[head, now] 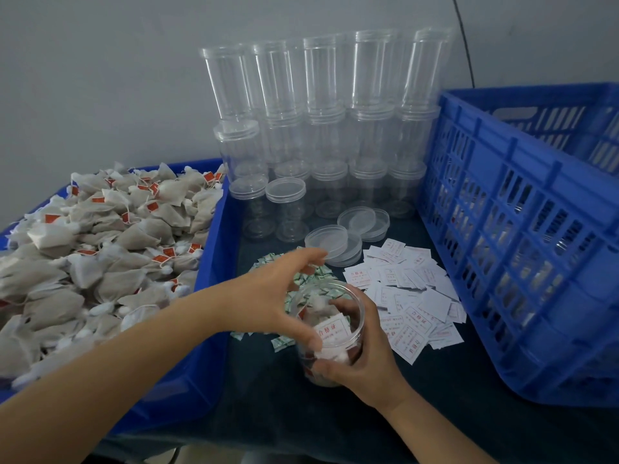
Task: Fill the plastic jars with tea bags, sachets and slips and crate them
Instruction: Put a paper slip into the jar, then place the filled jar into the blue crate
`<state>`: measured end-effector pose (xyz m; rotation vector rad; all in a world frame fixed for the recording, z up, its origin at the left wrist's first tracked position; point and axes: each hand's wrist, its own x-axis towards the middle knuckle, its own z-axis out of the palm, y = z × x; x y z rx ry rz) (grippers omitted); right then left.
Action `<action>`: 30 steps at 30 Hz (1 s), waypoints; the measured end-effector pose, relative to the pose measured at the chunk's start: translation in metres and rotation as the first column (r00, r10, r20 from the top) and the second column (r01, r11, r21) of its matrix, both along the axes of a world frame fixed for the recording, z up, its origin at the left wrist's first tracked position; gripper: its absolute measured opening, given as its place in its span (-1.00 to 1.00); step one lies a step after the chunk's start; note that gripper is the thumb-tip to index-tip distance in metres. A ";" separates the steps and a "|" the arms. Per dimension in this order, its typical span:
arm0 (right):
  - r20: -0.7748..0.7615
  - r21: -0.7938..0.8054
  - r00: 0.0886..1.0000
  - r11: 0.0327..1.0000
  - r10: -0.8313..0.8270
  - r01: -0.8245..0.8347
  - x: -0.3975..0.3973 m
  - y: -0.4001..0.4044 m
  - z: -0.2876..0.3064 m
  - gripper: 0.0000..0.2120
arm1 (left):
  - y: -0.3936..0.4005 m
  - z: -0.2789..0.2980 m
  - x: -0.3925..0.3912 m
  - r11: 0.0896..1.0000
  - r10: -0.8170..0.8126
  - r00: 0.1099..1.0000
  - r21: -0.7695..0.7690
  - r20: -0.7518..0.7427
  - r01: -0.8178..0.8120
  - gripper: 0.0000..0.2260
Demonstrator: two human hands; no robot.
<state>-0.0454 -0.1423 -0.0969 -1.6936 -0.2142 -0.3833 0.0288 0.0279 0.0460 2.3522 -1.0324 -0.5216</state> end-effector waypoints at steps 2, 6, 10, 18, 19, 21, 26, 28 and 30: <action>0.003 0.006 1.000 1.000 0.020 -0.020 0.000 -0.002 -0.002 -0.10 | 0.006 -0.011 0.001 0.998 -0.031 0.996 0.060 -0.082 0.035 0.06; 0.008 -0.014 0.999 0.998 0.054 -0.054 -0.001 -0.008 0.007 -0.11 | 0.005 -0.028 -0.003 0.998 -0.032 0.994 0.047 -0.105 0.037 0.05; -0.111 -0.206 0.991 0.973 0.078 -0.100 -0.002 -0.025 0.036 -0.06 | 0.002 -0.029 -0.006 1.000 -0.007 1.000 -0.006 -0.024 0.007 -0.05; -0.316 -0.875 0.949 0.392 -0.017 -0.284 0.006 -0.027 0.139 0.11 | 0.001 -0.031 -0.009 0.997 0.061 0.998 -0.052 0.025 -0.060 -0.06; -0.319 -0.906 0.947 0.304 -0.032 -0.295 0.008 -0.021 0.149 0.06 | 0.001 -0.031 -0.010 0.996 0.061 0.998 -0.061 0.022 -0.059 -0.05; -0.347 -0.924 0.936 0.194 -0.064 -0.329 0.012 -0.009 0.165 -0.07 | 0.000 -0.030 -0.010 0.995 0.057 0.998 -0.080 0.011 -0.056 -0.02; -0.412 -0.910 0.907 0.088 -0.082 -0.405 0.023 0.005 0.194 -0.30 | 0.002 -0.029 -0.010 0.979 0.080 0.996 -0.183 -0.039 -0.086 -0.07; -0.444 -0.896 0.892 0.049 -0.081 -0.441 0.030 0.005 0.208 -0.27 | 0.002 -0.027 -0.010 0.969 0.071 0.994 -0.229 -0.084 -0.088 -0.07; -0.474 -0.880 0.877 0.013 -0.078 -0.474 0.037 0.004 0.224 -0.18 | 0.000 -0.022 -0.009 0.964 0.033 0.990 -0.256 -0.134 -0.067 -0.12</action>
